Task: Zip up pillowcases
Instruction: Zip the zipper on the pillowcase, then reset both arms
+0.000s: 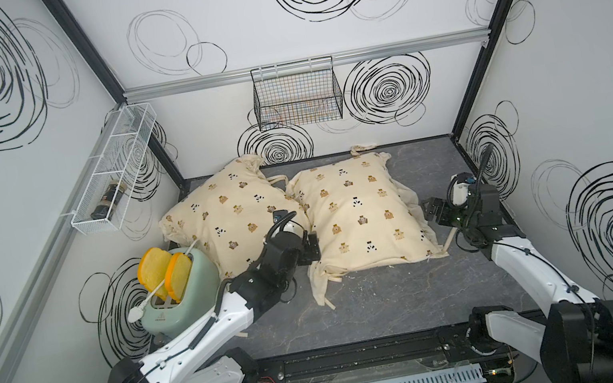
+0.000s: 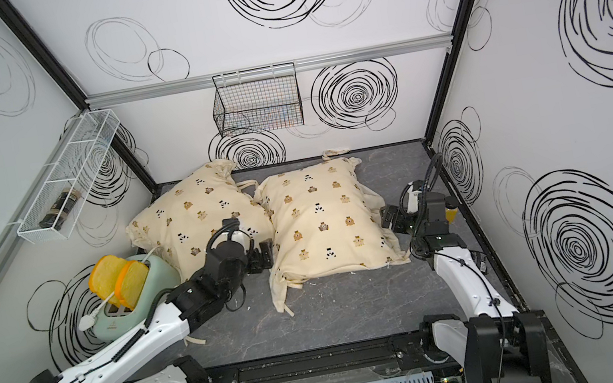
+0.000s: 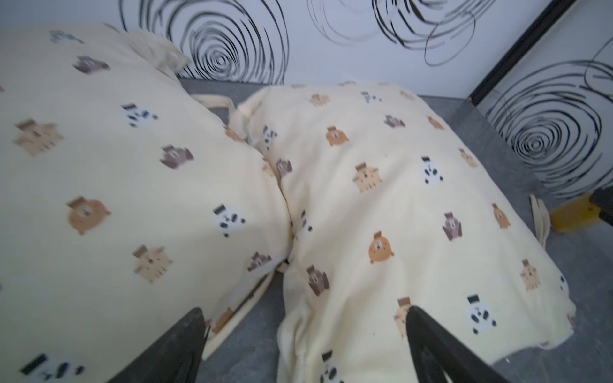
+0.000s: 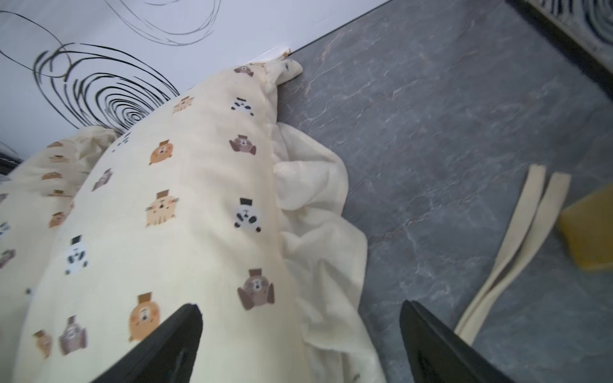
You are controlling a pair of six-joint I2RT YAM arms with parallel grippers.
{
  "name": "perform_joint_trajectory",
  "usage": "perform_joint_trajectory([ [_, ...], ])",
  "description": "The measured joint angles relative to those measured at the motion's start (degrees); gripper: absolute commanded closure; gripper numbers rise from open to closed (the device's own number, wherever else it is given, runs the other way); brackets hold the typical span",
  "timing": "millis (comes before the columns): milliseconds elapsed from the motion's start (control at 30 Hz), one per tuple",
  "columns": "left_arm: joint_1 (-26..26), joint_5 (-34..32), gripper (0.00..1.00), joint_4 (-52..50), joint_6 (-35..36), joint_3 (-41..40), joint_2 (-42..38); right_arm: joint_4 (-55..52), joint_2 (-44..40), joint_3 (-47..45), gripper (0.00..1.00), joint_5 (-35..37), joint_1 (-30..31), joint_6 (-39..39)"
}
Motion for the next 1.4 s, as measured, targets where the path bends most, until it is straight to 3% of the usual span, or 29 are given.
perform_joint_trajectory([
  [233,17.9,-4.5,0.04,9.3,6.4,-9.4,-4.3,14.1,9.7,-2.5,0.02,10.1,0.7,-3.6],
  [433,22.9,-7.4,0.04,19.9,11.6,-17.5,-4.0,26.4,14.2,-8.6,0.02,15.2,1.7,-5.8],
  [667,30.9,-5.2,0.04,38.7,16.9,-25.7,0.0,34.8,16.7,-10.6,0.02,19.1,2.4,-5.9],
  [933,33.2,-1.8,0.04,58.5,20.3,-28.6,13.4,43.6,20.1,-11.1,0.02,21.5,2.9,-7.0],
  [1100,34.7,0.0,0.04,65.5,20.4,-28.1,20.1,49.9,20.0,-14.7,0.03,21.2,3.9,-8.6],
  [1267,33.2,1.8,0.04,69.4,22.4,-27.6,23.0,59.2,21.3,-20.4,0.02,20.3,4.0,-10.0],
  [1400,32.0,2.7,0.04,73.4,24.0,-28.0,23.3,60.1,21.6,-20.6,0.03,20.5,4.1,-10.0],
])
